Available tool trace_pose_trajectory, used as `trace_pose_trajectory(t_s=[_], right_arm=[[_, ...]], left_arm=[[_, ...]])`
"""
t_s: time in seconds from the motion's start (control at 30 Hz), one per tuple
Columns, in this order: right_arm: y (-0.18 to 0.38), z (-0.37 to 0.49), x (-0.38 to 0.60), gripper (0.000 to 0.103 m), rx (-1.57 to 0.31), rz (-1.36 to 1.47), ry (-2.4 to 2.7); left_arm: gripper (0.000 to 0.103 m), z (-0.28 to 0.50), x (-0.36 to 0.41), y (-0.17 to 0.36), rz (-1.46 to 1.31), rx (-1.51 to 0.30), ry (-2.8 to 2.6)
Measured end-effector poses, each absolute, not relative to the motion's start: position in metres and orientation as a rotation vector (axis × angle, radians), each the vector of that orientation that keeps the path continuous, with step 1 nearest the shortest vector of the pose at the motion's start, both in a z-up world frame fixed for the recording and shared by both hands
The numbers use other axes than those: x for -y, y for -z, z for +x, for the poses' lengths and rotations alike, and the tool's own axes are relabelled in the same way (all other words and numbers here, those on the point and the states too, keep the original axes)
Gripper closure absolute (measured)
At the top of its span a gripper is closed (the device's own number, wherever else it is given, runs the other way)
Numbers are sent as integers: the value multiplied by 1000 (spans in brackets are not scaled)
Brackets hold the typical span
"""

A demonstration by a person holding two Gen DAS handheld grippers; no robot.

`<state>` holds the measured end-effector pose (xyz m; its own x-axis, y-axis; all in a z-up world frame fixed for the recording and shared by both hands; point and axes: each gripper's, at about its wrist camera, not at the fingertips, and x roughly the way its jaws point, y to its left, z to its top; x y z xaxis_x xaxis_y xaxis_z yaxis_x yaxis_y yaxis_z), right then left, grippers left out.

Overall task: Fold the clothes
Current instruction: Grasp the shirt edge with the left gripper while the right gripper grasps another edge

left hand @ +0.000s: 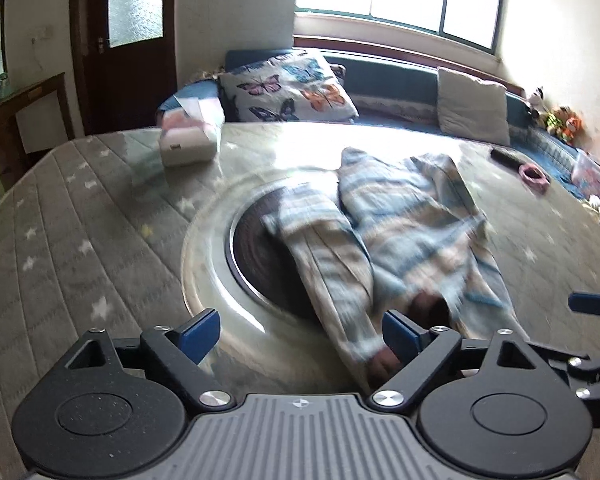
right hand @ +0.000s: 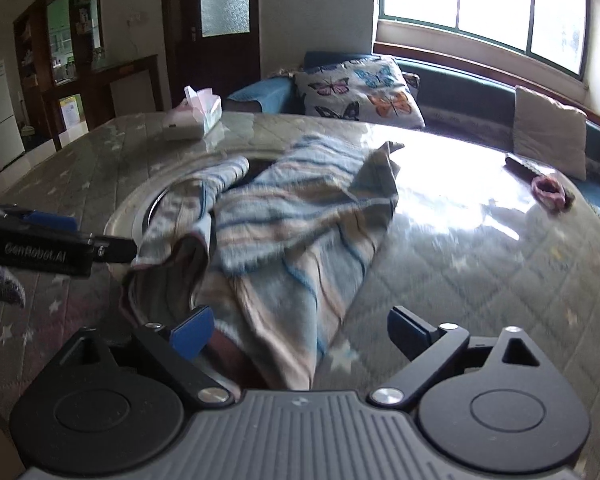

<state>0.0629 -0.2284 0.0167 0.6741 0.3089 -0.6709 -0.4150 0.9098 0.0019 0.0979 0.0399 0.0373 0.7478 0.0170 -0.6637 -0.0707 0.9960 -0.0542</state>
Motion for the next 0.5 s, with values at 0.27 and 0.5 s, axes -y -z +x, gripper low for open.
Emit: trace_pose_trajectory(t_s=[0.27,0.5], right_arm=[[-17,102,202,28,-739,-152,-462],[-11,134,174,42,-756,-168,-511]], left_arm=[[22,150,-57,-42,-130,-740,-37],[21,196,-60,-26,-200,-805,-4]])
